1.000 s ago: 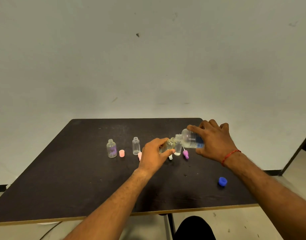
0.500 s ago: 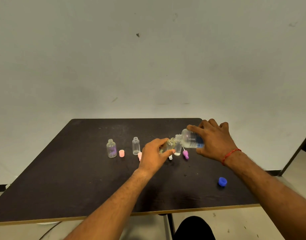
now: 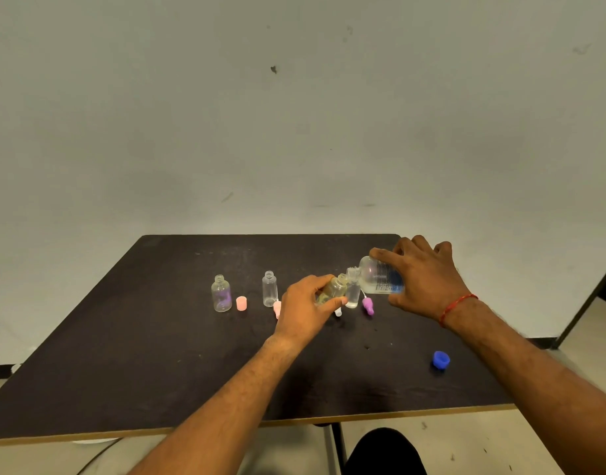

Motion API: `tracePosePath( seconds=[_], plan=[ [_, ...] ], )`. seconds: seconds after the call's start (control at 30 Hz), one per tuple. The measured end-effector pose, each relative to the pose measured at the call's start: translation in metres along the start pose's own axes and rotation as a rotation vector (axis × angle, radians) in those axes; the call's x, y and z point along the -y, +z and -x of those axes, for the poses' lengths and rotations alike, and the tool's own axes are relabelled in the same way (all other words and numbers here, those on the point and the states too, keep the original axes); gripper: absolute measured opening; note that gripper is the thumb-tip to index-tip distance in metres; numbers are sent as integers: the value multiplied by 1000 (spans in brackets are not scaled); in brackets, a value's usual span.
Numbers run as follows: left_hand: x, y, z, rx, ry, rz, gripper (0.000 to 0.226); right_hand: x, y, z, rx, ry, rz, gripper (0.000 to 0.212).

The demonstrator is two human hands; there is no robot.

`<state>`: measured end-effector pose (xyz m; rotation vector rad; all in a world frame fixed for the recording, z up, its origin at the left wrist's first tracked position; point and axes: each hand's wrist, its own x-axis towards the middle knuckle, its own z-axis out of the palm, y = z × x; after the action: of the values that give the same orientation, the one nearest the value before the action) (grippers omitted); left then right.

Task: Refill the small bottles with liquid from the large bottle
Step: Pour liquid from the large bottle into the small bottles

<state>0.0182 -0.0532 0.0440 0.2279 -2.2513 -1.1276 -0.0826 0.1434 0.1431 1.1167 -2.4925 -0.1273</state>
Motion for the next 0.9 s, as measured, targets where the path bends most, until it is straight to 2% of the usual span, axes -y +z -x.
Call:
tracePosePath(
  seconds=[0.9],
  plan=[
    [2, 5, 0, -1, -7, -10, 50, -1, -2, 2, 6, -7, 23, 81]
  ],
)
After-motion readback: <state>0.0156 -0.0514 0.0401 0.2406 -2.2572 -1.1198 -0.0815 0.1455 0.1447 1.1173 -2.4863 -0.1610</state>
